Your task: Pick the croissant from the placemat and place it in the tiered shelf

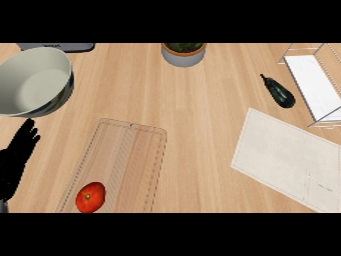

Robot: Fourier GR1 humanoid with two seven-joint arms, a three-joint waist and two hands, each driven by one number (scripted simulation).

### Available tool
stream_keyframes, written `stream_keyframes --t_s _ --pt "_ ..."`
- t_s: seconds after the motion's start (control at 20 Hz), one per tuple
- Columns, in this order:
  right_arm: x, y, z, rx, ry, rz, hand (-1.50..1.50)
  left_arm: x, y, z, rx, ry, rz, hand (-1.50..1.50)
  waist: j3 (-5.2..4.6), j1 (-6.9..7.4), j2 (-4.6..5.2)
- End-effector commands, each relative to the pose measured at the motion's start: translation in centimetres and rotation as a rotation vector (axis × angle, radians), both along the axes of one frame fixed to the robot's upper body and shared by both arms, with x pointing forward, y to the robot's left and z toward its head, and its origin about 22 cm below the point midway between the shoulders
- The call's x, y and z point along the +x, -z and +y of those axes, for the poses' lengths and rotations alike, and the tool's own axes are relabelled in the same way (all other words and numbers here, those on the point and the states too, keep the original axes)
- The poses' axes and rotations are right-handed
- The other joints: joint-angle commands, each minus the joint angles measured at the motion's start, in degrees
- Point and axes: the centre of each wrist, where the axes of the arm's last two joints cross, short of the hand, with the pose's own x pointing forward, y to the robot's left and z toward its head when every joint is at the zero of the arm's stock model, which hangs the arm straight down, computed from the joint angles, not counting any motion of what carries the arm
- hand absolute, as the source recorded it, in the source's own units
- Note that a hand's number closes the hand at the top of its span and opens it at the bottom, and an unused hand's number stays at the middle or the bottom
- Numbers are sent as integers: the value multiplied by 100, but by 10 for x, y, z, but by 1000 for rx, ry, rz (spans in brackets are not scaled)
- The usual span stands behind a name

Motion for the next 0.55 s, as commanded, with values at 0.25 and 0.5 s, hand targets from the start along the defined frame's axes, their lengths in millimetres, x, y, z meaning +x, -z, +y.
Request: stream_keyframes --t_s 0.25,0.5 --pt "-80 -23 65 132 87 43 -150 -11 4 5 18 -34 21 0 -8 -154 -126" --pt "-137 -31 107 114 65 27 -150 -10 8 3 -2 -23 44 0 -19 -196 -134"
